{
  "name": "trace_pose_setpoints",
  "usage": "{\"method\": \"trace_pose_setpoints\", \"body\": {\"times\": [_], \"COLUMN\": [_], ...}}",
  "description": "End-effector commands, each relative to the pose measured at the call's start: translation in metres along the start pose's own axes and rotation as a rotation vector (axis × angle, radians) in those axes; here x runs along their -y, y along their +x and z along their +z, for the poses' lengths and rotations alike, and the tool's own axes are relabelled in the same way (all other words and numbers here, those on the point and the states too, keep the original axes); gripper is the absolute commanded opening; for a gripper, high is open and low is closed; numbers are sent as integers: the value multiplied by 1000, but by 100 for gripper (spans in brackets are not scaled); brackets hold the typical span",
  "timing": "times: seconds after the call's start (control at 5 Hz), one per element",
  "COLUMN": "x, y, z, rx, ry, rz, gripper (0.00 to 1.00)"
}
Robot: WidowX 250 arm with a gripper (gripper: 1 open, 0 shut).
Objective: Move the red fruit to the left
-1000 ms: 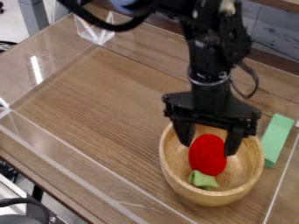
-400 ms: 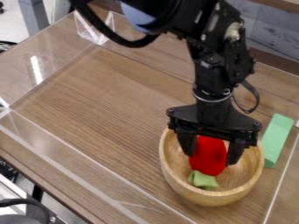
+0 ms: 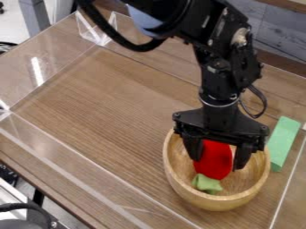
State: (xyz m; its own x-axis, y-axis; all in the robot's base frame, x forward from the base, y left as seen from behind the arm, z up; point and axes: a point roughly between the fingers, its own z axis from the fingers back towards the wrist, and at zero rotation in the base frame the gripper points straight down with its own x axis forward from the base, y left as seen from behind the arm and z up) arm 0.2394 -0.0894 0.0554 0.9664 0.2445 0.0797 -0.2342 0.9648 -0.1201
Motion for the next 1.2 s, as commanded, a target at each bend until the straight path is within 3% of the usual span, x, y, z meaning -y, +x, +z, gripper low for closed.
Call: {"method": "trace_pose_setpoints", "body": {"times": [0.0,1.0], "x": [5,8], "y": [3,9], "z": [3,6], "rx": [20,26], "ry": [-13,-23], "rz": [-7,-2], "gripper": [100,100]}}
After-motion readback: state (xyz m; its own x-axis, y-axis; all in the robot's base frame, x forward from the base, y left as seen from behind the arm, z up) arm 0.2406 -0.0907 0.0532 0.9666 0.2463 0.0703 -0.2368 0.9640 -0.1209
